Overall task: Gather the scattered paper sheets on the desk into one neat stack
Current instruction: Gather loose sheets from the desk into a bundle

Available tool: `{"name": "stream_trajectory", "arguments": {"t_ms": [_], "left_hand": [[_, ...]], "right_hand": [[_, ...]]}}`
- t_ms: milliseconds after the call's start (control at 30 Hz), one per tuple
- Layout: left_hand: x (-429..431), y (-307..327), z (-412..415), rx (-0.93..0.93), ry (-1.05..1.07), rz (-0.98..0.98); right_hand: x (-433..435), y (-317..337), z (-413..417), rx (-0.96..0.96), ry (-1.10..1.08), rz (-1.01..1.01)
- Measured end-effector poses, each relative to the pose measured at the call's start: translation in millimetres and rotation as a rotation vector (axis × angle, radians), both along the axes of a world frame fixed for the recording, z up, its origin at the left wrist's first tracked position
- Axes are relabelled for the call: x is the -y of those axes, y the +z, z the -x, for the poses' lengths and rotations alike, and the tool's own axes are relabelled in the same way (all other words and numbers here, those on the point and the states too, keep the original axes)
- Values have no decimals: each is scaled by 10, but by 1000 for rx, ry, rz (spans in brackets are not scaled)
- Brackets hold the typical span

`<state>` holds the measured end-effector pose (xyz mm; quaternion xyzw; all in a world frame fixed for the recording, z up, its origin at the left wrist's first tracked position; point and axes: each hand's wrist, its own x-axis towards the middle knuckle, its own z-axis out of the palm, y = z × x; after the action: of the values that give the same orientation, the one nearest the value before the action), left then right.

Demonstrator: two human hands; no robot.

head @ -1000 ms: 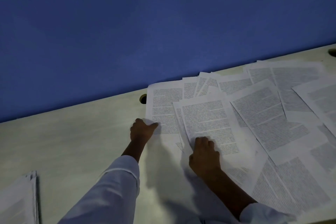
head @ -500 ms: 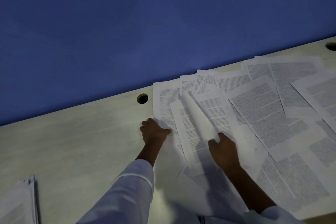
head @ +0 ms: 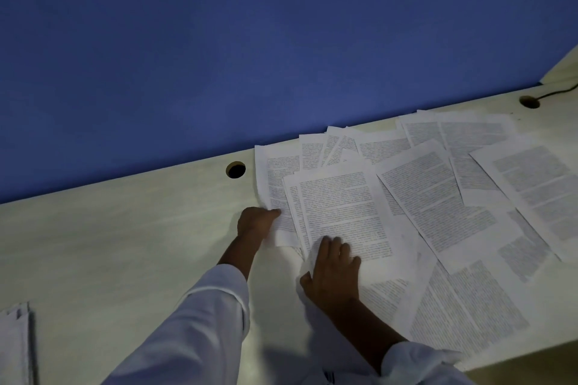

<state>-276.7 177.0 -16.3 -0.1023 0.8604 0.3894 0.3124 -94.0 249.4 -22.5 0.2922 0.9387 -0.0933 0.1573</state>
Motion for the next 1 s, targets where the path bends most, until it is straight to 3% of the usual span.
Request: {"name": "stream_trajectory", "arguments": {"t_ms": [233, 400, 500, 633, 767, 867, 933, 1000], "left_hand": [[66, -11, 26, 68, 131, -233], [175, -24, -112, 89, 132, -327], [335, -32, -229, 168, 45, -381], [427, -131, -347, 354, -6, -400], [157, -102, -336, 298, 131, -347], [-66, -12, -301, 178, 138, -332], [-164, 2, -280, 143, 96, -396], [-185, 24, -239, 198, 98, -519]], "right_hand": [[-105, 65, 132, 70, -3, 2], [-454, 219, 48, -236, -156, 218], [-647, 221, -84, -358, -257, 234], [-588, 142, -31, -404, -177, 230], [-274, 117, 166, -324, 17, 342], [-204, 102, 253, -299, 128, 561], [-336, 101, 258, -380, 57, 721], [-585, 75, 222, -518, -87, 721]]}}
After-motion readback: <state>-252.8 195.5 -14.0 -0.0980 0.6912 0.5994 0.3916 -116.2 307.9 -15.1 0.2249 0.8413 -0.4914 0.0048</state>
